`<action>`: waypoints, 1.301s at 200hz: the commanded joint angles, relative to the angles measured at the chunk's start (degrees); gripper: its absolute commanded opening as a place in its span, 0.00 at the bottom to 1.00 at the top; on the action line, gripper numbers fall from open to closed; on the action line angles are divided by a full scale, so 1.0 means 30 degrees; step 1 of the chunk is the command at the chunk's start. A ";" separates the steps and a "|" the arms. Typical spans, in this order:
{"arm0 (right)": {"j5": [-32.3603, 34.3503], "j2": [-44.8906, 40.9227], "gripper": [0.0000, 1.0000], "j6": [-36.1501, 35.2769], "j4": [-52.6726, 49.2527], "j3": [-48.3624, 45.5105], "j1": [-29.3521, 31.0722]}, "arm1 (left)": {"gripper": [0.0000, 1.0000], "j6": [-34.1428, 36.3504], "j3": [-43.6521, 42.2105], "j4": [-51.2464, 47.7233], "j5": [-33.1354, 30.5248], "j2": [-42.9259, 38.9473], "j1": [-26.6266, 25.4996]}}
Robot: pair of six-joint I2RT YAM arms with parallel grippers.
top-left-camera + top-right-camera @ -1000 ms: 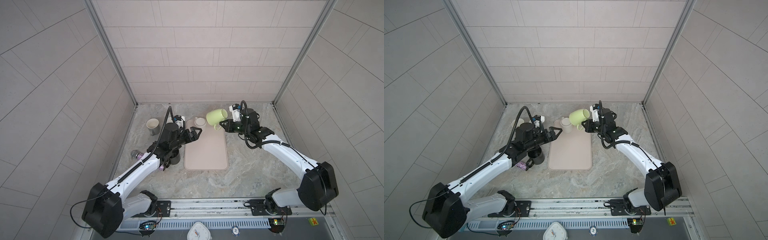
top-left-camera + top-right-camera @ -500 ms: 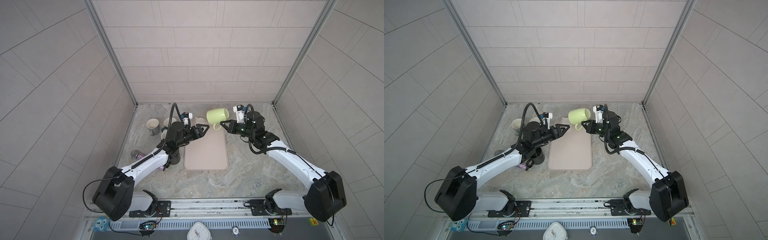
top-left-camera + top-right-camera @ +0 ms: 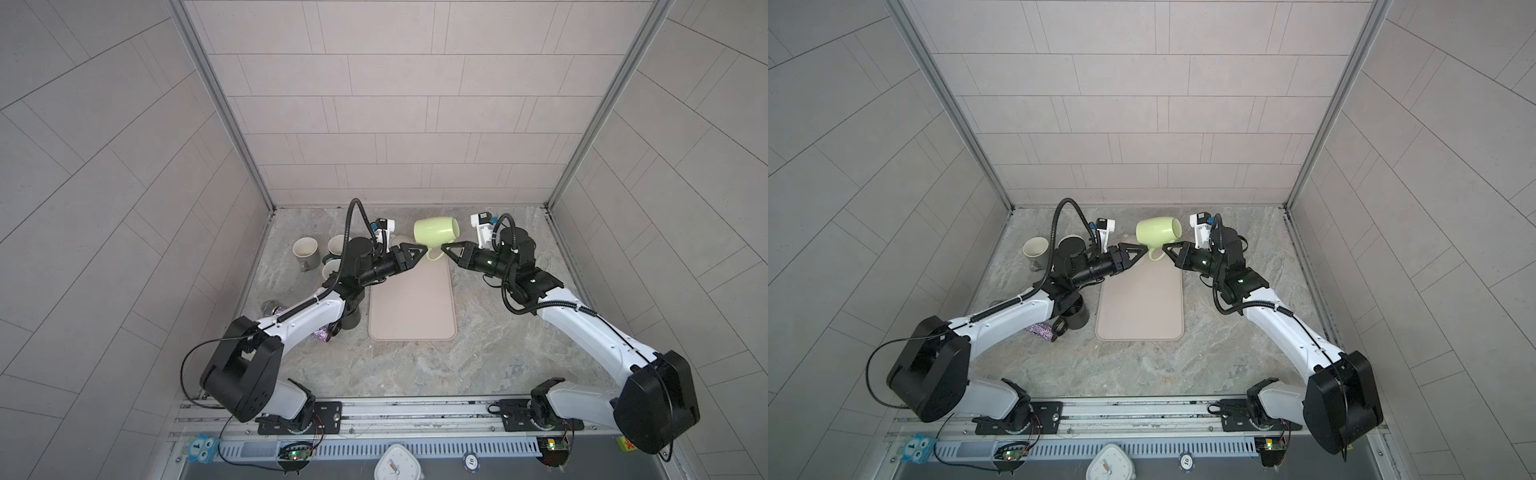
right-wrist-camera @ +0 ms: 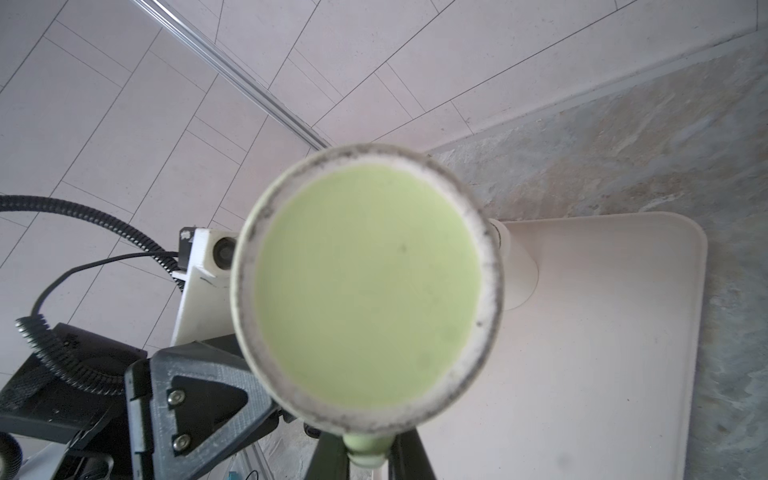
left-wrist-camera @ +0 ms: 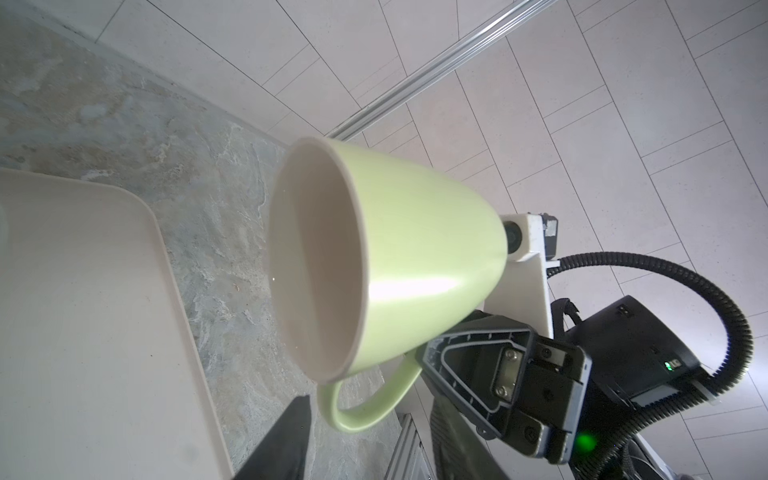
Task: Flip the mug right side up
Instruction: 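Close the left gripper on the green mug's handle, holding it with both grippers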
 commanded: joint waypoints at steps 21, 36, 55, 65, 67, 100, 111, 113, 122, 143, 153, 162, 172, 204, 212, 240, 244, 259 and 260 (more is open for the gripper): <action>-0.1266 -0.1092 0.00 0.1384 0.4435 -0.0147 -0.0278 | 0.51 -0.0647 0.0589 0.1985 0.0894 0.0302 -0.0097; -0.1458 -0.1039 0.00 0.1676 0.4896 -0.0283 -0.0290 | 0.49 -0.0846 0.0618 0.2368 0.1105 0.0493 -0.0089; -0.1575 -0.1059 0.00 0.1834 0.5323 -0.0458 -0.0290 | 0.46 -0.1289 0.0685 0.3231 0.1416 0.0796 -0.0108; -0.1634 -0.1087 0.00 0.1835 0.5315 -0.0453 -0.0289 | 0.42 -0.1482 0.0745 0.3629 0.1552 0.0943 -0.0118; -0.1666 -0.1088 0.00 0.1835 0.5321 -0.0456 -0.0290 | 0.41 -0.1496 0.0732 0.3679 0.1593 0.0991 -0.0102; -0.1810 -0.1291 0.00 0.1797 0.5630 -0.0665 -0.0282 | 0.40 -0.1590 0.0921 0.3793 0.1766 0.1194 -0.0137; -0.1842 -0.1320 0.00 0.1838 0.5795 -0.0690 -0.0268 | 0.40 -0.1611 0.0933 0.3813 0.1813 0.1300 -0.0154; -0.1864 -0.1307 0.00 0.1857 0.5778 -0.0691 -0.0284 | 0.40 -0.1624 0.0933 0.3835 0.1827 0.1322 -0.0147; -0.1916 -0.1271 0.00 0.1893 0.5830 -0.0701 -0.0290 | 0.39 -0.1672 0.0995 0.3918 0.1905 0.1406 -0.0155; -0.2051 -0.1105 0.00 0.1835 0.6041 -0.0744 -0.0290 | 0.37 -0.1761 0.1123 0.4047 0.1994 0.1542 -0.0184; -0.2141 -0.1008 0.00 0.1904 0.6243 -0.0793 -0.0290 | 0.34 -0.1791 0.1195 0.4062 0.2052 0.1607 -0.0185; -0.2251 -0.0920 0.00 0.2030 0.6453 -0.0864 -0.0289 | 0.33 -0.1820 0.1254 0.4120 0.2084 0.1629 -0.0221; -0.2282 -0.0912 0.00 0.2091 0.6660 -0.0965 -0.0286 | 0.31 -0.1824 0.1285 0.4164 0.2167 0.1625 -0.0216; -0.2528 -0.0873 0.00 0.1995 0.6598 -0.0977 -0.0282 | 0.22 -0.1828 0.1315 0.4327 0.2340 0.1665 -0.0217; -0.2545 -0.0858 0.00 0.1983 0.6588 -0.1002 -0.0290 | 0.22 -0.1858 0.1346 0.4412 0.2405 0.1681 -0.0215; -0.2628 -0.0883 0.00 0.1830 0.6409 -0.1078 -0.0289 | 0.22 -0.1856 0.1349 0.4487 0.2435 0.1622 -0.0214; -0.2629 -0.0883 0.00 0.1820 0.6404 -0.1097 -0.0290 | 0.21 -0.1860 0.1369 0.4505 0.2436 0.1608 -0.0235; -0.2656 -0.0912 0.00 0.1775 0.6359 -0.1138 -0.0290 | 0.20 -0.1901 0.1429 0.4718 0.2524 0.1619 -0.0232; -0.2661 -0.0912 0.00 0.1761 0.6344 -0.1138 -0.0290 | 0.20 -0.1906 0.1401 0.4749 0.2524 0.1621 -0.0223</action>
